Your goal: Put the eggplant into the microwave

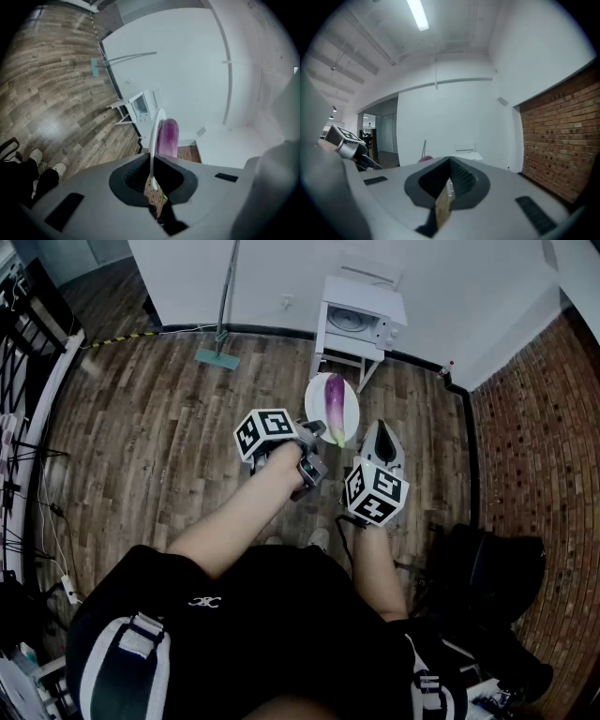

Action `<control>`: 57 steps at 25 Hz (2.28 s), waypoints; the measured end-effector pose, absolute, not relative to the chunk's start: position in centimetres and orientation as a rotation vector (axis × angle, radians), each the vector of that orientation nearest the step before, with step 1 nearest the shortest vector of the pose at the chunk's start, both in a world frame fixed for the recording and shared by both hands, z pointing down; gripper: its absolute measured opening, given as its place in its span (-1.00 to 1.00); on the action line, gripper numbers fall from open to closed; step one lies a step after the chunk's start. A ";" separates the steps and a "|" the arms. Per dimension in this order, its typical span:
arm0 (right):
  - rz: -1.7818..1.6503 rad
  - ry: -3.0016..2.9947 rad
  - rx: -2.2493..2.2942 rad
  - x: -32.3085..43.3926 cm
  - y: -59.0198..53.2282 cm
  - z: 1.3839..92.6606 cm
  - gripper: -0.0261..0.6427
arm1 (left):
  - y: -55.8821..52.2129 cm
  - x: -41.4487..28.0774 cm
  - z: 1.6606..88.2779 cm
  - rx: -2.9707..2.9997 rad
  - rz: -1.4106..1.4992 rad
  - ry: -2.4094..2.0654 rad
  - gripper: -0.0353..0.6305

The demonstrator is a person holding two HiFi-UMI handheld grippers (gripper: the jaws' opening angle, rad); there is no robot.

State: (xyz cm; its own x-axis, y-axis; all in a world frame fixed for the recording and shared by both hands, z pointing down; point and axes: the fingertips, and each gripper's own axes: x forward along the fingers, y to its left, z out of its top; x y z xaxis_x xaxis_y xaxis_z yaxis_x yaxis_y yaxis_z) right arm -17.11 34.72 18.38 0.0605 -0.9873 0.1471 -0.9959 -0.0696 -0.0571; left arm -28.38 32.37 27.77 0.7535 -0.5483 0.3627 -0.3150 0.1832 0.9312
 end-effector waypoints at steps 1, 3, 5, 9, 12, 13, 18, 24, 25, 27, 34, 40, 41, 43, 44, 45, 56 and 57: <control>0.222 -2.103 2.247 -17.1 34.8 18.4 -0.89 | 32.4 -28.3 27.9 1.416 -0.186 -0.760 -0.85; 0.216 -2.110 2.252 -16.9 35.0 18.3 -0.89 | 32.4 -28.1 28.1 1.415 -0.182 -0.758 -0.85; 0.214 -2.122 2.256 -16.4 35.0 18.3 -0.89 | 32.3 -27.6 28.3 1.414 -0.181 -0.760 -0.85; 0.215 -2.136 2.237 -14.7 34.5 18.6 -0.89 | 31.6 -26.0 28.5 1.413 -0.181 -0.771 -0.85; 0.212 -2.150 2.223 -13.3 33.8 18.7 -0.89 | 30.9 -24.3 28.8 1.409 -0.175 -0.776 -0.85; 0.209 -2.155 2.219 -12.8 33.5 18.7 -0.88 | 30.6 -23.7 28.7 1.410 -0.173 -0.777 -0.85; 0.180 -2.186 2.187 -9.9 31.9 18.5 -0.88 | 28.6 -20.7 28.5 1.419 -0.182 -0.793 -0.85; 0.152 -2.219 2.133 -5.7 30.3 18.5 -0.88 | 26.5 -16.6 28.3 1.412 -0.210 -0.819 -0.85; 0.158 -2.223 2.123 -5.0 30.0 18.6 -0.89 | 26.2 -16.0 28.3 1.406 -0.218 -0.813 -0.85; 0.173 -2.230 2.105 -3.8 29.6 19.0 -0.89 | 25.8 -14.9 28.3 1.395 -0.232 -0.808 -0.85; 0.214 -2.258 2.071 -1.0 28.1 20.0 -0.88 | 24.6 -12.5 29.0 1.378 -0.246 -0.830 -0.85; 0.228 -2.256 2.056 0.5 26.3 20.2 -0.88 | 22.8 -11.3 29.7 1.367 -0.235 -0.831 -0.85; 0.230 -2.254 2.057 0.8 26.0 20.2 -0.89 | 22.4 -10.9 29.7 1.370 -0.235 -0.826 -0.85; 0.224 -2.250 2.060 1.5 25.1 20.2 -0.89 | 21.2 -10.3 29.6 1.379 -0.239 -0.815 -0.85; 0.219 -2.248 2.061 1.9 24.5 20.3 -0.89 | 20.4 -9.9 29.6 1.382 -0.241 -0.812 -0.85; 0.215 -2.244 2.061 2.2 23.8 20.3 -0.88 | 19.5 -9.6 29.7 1.383 -0.242 -0.810 -0.85; 0.187 -2.258 2.019 4.1 12.9 21.4 -0.89 | 8.9 -7.9 31.6 1.372 -0.255 -0.812 -0.85; 0.190 -2.261 2.010 4.2 11.0 21.1 -0.89 | 7.1 -7.8 31.5 1.368 -0.253 -0.813 -0.85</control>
State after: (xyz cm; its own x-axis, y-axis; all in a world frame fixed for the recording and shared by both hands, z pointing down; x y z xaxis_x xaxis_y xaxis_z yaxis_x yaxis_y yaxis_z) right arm 4.15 11.05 21.10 -0.1173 -0.9793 0.1652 -0.9931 0.1155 -0.0203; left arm -7.81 7.10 31.45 0.7091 -0.6029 0.3656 -0.2888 0.2247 0.9307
